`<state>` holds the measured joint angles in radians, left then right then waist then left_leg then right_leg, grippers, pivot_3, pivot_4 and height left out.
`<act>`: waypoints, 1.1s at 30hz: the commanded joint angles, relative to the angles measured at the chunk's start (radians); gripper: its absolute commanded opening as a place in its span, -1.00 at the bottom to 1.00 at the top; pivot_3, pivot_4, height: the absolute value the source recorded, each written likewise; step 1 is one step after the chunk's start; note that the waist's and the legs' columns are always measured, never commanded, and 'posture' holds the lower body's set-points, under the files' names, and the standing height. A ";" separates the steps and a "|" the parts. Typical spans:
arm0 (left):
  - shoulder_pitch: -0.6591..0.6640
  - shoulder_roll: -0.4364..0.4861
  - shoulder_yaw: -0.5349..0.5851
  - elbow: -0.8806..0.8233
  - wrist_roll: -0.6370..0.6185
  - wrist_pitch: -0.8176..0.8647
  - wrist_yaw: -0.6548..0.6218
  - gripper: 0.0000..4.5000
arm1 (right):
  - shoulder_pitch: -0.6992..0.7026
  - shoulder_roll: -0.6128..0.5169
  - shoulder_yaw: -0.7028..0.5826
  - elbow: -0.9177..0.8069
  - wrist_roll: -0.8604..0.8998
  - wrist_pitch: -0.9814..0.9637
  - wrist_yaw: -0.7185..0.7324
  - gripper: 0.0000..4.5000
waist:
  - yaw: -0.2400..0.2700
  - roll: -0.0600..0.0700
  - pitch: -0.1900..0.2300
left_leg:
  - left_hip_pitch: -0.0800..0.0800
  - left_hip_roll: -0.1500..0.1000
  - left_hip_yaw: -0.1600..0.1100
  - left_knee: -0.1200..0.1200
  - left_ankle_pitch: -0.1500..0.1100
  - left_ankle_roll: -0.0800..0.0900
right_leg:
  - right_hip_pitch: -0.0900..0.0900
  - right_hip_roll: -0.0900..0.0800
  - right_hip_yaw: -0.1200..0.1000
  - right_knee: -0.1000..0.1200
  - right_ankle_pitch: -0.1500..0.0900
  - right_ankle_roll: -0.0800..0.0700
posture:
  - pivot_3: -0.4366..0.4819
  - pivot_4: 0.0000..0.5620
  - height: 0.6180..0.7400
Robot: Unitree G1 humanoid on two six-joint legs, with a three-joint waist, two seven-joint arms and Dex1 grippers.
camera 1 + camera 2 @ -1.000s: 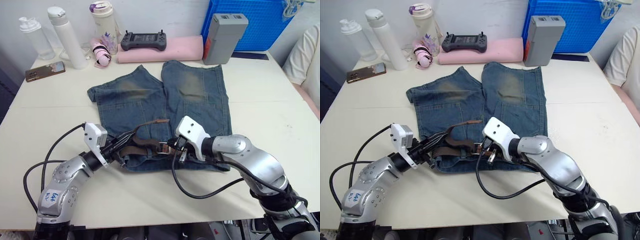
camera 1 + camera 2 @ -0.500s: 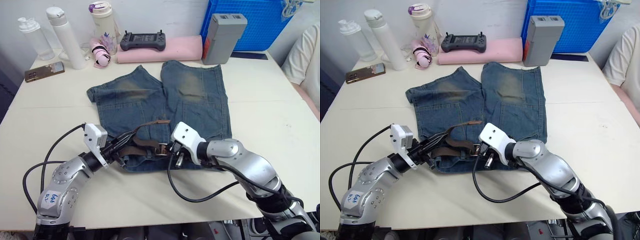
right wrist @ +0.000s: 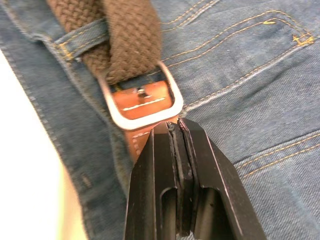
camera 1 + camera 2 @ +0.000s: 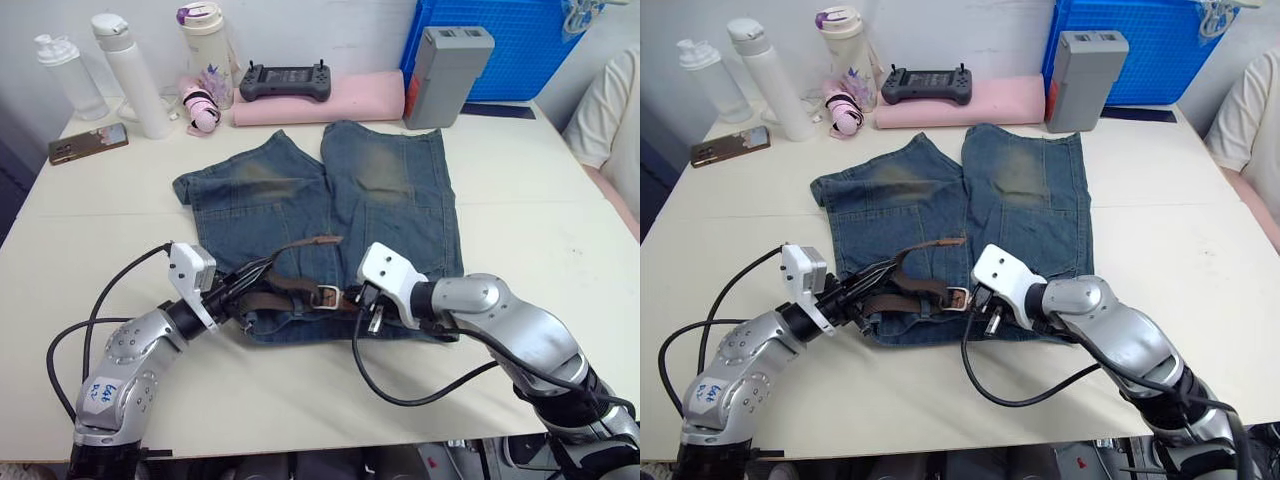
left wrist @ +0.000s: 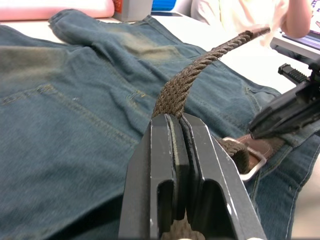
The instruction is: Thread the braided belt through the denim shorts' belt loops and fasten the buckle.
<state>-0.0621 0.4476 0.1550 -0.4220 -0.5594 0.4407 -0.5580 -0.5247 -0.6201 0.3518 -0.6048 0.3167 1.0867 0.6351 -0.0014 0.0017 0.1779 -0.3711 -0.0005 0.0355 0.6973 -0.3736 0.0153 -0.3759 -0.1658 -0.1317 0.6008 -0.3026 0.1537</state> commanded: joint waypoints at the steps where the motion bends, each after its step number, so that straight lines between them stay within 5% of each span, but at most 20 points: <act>1: -0.006 0.002 -0.002 -0.034 -0.001 -0.013 -0.002 -1.00 | -0.007 0.028 0.013 -0.037 0.008 -0.008 -0.012 -0.99 | 0.000 0.000 0.000 | 0.000 0.000 0.000 0.000 0.000 0.000 | 0.000 0.000 0.000 0.000 0.000 0.000 | -0.05 -0.47 0.57; 17: 0.001 -0.002 -0.008 -0.050 -0.004 -0.009 0.013 -1.00 | -0.034 0.085 0.051 0.019 -0.015 -0.015 -0.045 -0.99 | 0.000 0.000 0.000 | 0.000 0.000 0.000 0.000 0.000 0.000 | 0.000 0.000 0.000 0.000 0.000 0.000 | -0.05 -0.47 0.57; 33: -0.001 -0.001 -0.005 -0.042 -0.004 -0.013 0.012 -1.00 | -0.040 0.004 -0.004 0.027 0.006 -0.036 0.006 -0.99 | 0.001 0.000 0.000 | 0.000 0.000 0.000 0.000 0.000 0.000 | 0.000 0.000 0.000 0.000 0.000 0.000 | -0.05 -0.47 0.57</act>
<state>-0.0638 0.4459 0.1458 -0.4243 -0.5595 0.4409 -0.5437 -0.5560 -0.6105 0.3805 -0.5483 0.3175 1.0630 0.6337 -0.0006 0.0017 0.1779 -0.3712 -0.0006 0.0354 0.6975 -0.3736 0.0153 -0.3758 -0.1658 -0.1316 0.6008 -0.3026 0.1537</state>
